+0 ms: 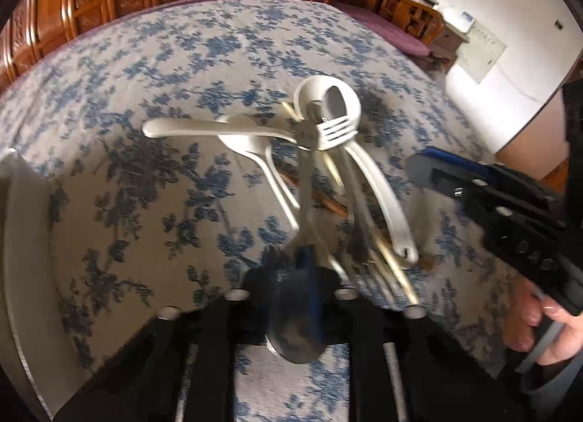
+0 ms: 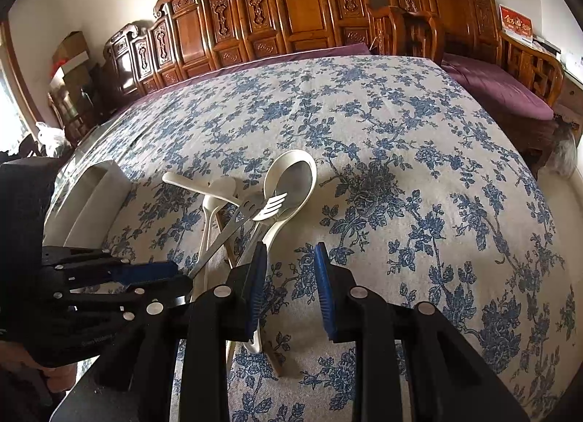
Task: Organize utensils
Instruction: 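Grasp a white plastic spoon with the right tool while the left grasps a metal spoon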
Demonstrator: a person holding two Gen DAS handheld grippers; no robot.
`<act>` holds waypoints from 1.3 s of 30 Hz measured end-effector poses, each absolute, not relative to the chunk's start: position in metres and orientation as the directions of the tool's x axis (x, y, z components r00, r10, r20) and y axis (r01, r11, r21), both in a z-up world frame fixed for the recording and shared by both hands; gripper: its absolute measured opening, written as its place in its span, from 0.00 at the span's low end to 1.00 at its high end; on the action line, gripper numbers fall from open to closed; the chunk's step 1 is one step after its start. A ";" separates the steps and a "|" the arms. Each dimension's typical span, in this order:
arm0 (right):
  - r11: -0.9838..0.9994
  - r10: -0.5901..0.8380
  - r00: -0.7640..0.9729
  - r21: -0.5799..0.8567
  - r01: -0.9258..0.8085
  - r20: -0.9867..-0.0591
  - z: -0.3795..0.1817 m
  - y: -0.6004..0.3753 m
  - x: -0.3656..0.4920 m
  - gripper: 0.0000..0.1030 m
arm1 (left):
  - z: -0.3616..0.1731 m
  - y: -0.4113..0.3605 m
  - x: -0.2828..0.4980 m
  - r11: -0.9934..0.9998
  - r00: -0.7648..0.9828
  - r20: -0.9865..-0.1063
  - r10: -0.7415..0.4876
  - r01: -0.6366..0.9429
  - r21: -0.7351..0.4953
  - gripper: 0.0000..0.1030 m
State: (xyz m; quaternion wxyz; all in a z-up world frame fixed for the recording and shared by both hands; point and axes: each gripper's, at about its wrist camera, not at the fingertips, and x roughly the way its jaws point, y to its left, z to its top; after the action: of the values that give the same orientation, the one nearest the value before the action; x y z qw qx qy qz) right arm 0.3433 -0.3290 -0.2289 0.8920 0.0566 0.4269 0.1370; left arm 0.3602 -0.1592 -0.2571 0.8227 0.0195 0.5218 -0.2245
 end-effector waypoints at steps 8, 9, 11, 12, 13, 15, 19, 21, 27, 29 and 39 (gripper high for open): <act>0.942 0.334 0.553 0.261 -0.209 -0.763 -0.240 -0.319 0.349 0.28 | -0.252 -0.155 0.349 0.911 0.381 -0.870 -0.313 0.381 -0.161 0.03; 0.940 0.341 0.549 0.267 -0.213 -0.763 -0.241 -0.318 0.349 0.28 | -0.250 -0.153 0.348 0.910 0.387 -0.867 -0.314 0.382 -0.160 0.03; 0.934 0.356 0.532 0.285 -0.215 -0.768 -0.244 -0.316 0.351 0.28 | -0.246 -0.151 0.345 0.910 0.396 -0.861 -0.319 0.383 -0.161 0.03; 0.933 0.359 0.524 0.292 -0.210 -0.772 -0.247 -0.315 0.353 0.28 | -0.244 -0.150 0.344 0.910 0.403 -0.858 -0.317 0.384 -0.156 0.03; 0.933 0.359 0.519 0.296 -0.204 -0.776 -0.249 -0.315 0.354 0.28 | -0.243 -0.150 0.343 0.910 0.407 -0.857 -0.315 0.386 -0.151 0.03; 0.930 0.367 0.501 0.316 -0.187 -0.784 -0.254 -0.316 0.357 0.28 | -0.241 -0.149 0.342 0.911 0.414 -0.854 -0.315 0.386 -0.148 0.03; 0.915 0.402 0.484 0.355 -0.189 -0.777 -0.257 -0.317 0.358 0.20 | -0.233 -0.146 0.340 0.911 0.432 -0.842 -0.323 0.383 -0.153 0.00; 0.917 0.398 0.486 0.346 -0.198 -0.778 -0.256 -0.315 0.357 0.11 | -0.230 -0.147 0.340 0.908 0.434 -0.839 -0.329 0.389 -0.154 0.00; 0.941 0.338 0.546 0.273 -0.199 -0.767 -0.242 -0.318 0.351 0.05 | -0.237 -0.148 0.343 0.915 0.425 -0.853 -0.303 0.379 -0.136 0.00; 0.947 0.321 0.558 0.257 -0.193 -0.765 -0.239 -0.321 0.352 0.05 | -0.240 -0.149 0.346 0.916 0.414 -0.859 -0.301 0.377 -0.140 0.00; 0.964 0.265 0.613 0.201 -0.173 -0.744 -0.229 -0.331 0.350 0.05 | -0.257 -0.164 0.352 0.899 0.365 -0.883 -0.296 0.418 -0.128 0.23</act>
State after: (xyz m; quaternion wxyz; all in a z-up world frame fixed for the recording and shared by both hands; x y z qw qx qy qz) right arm 0.3501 -0.3311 -0.2288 0.8964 0.0545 0.4225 0.1223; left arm 0.3515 -0.1640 -0.2572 0.8241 0.0587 0.5202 -0.2166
